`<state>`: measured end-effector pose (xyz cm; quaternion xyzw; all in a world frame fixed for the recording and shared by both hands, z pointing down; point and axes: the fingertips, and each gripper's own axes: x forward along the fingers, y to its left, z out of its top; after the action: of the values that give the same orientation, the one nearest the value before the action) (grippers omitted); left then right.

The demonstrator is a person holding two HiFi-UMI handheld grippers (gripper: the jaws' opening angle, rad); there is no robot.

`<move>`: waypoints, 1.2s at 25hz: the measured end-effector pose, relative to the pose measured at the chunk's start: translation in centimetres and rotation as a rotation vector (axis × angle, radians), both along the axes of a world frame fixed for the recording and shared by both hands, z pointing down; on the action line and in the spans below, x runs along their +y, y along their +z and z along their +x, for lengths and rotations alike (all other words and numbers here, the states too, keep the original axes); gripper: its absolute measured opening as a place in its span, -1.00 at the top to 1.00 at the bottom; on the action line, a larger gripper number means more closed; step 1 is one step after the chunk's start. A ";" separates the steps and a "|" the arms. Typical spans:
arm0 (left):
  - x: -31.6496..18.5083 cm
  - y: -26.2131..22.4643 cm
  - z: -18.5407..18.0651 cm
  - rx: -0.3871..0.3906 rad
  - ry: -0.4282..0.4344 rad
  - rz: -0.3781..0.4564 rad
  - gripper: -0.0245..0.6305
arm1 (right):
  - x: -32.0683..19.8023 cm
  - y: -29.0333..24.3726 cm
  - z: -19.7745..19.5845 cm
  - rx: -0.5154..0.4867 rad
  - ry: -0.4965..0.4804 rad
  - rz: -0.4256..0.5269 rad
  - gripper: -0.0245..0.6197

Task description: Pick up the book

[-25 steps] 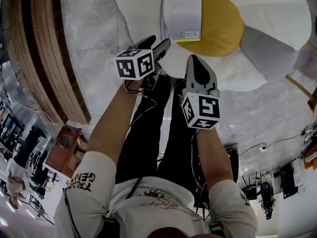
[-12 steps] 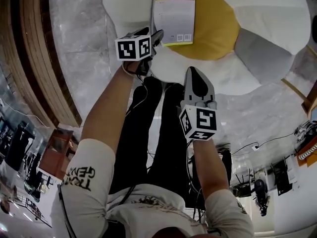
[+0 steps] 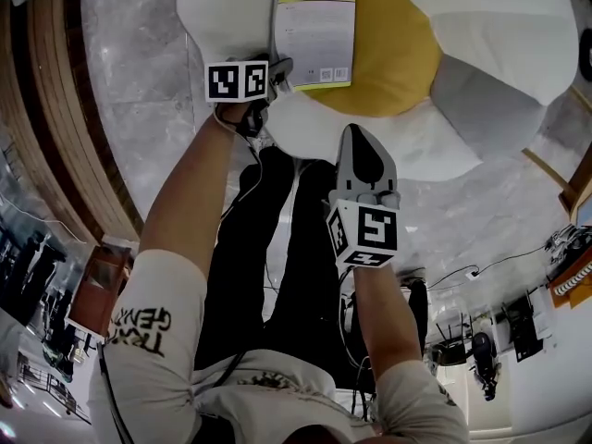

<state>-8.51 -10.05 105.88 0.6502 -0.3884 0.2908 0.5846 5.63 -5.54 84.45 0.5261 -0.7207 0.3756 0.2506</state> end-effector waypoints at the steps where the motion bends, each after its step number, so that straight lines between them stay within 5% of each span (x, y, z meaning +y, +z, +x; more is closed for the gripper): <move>1: -0.1 0.2 0.2 0.013 -0.002 -0.003 0.15 | -0.1 0.1 0.0 -0.001 0.001 0.000 0.84; 17: 0.4 1.6 1.7 0.115 0.030 -0.044 0.30 | 2.4 1.9 -1.1 -0.044 0.027 -0.053 0.84; 21: 0.9 2.1 1.4 0.115 0.023 -0.054 0.58 | 3.3 2.6 -1.8 -0.053 0.029 -0.067 0.84; 30: 1.1 0.1 2.5 0.102 -0.006 0.016 0.68 | 3.0 1.7 0.6 -0.034 0.063 -0.051 0.84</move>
<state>-6.04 -8.99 106.01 0.6677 -0.3625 0.2524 0.5992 6.27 -2.55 86.16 0.5356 -0.6981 0.4103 0.2397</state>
